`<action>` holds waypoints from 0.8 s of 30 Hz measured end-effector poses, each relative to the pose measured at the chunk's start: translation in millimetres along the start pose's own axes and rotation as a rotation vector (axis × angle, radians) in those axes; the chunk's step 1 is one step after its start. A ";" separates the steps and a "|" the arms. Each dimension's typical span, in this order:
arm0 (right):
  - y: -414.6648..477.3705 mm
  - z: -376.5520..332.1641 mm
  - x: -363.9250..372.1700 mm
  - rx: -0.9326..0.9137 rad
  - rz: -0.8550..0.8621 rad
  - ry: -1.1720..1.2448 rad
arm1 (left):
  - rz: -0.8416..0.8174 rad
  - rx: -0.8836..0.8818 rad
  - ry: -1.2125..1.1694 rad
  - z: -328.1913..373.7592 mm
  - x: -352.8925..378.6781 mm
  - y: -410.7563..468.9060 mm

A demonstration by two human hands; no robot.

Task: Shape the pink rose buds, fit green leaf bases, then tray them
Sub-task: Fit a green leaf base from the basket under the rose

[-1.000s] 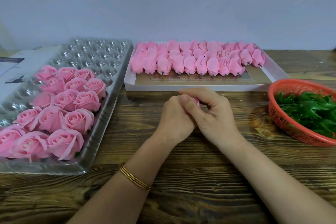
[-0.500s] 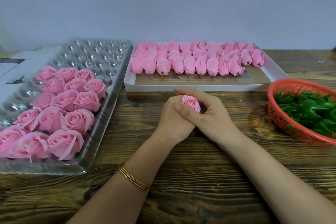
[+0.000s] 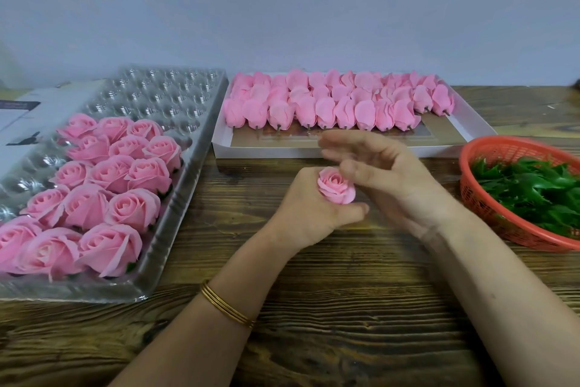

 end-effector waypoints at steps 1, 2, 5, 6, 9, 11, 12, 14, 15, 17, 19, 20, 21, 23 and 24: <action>0.0 -2.5 -0.8 -0.024 0.001 0.041 | -0.025 -0.013 0.002 -0.8 1.3 -0.2; 0.1 -3.7 -0.7 -0.035 -0.008 0.070 | -0.054 -0.015 -0.003 -0.2 2.3 -0.8; -0.8 -2.6 4.3 -0.027 -0.071 0.065 | -0.080 0.010 -0.022 1.7 4.3 -0.4; -1.2 -1.5 6.0 -0.021 -0.089 0.039 | -0.078 0.015 -0.039 2.8 4.8 -0.4; -2.2 0.3 10.7 -0.005 -0.127 -0.027 | -0.087 0.012 -0.072 5.2 6.4 -1.4; -2.2 1.3 13.1 -0.001 -0.143 -0.042 | -0.094 0.006 -0.100 6.2 5.4 -2.4; -2.1 2.0 14.1 0.003 -0.143 -0.045 | -0.094 0.003 -0.116 6.7 4.8 -2.8; -1.8 3.8 15.5 0.015 -0.141 -0.045 | -0.088 0.000 -0.146 5.7 4.0 -3.6; -1.6 4.8 16.0 0.020 -0.140 -0.041 | -0.085 0.000 -0.161 5.9 3.8 -4.0; -1.3 6.3 16.4 0.025 -0.135 -0.035 | -0.084 0.002 -0.186 6.4 4.0 -4.5; -1.5 7.0 16.6 0.027 -0.131 -0.025 | -0.084 0.009 -0.197 7.3 3.1 -4.5; -1.5 7.2 16.8 0.026 -0.129 -0.021 | -0.091 0.014 -0.193 8.0 2.9 -4.7; -1.6 7.4 17.0 0.025 -0.127 -0.020 | -0.102 0.022 -0.184 7.6 3.0 -4.3; -1.8 7.1 17.7 0.027 -0.126 -0.018 | -0.117 0.033 -0.171 6.7 2.6 -4.0; -2.0 6.8 17.9 0.030 -0.133 -0.020 | -0.118 0.036 -0.171 6.3 2.1 -3.6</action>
Point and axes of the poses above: each hand's wrist, its own y-axis towards the middle knuckle, its own x-axis out of the palm, z = x × y, the point moved 3 cm from there along y, towards the middle knuckle, and after that the axes turned 4 degrees about -z, right-handed, at the moved point
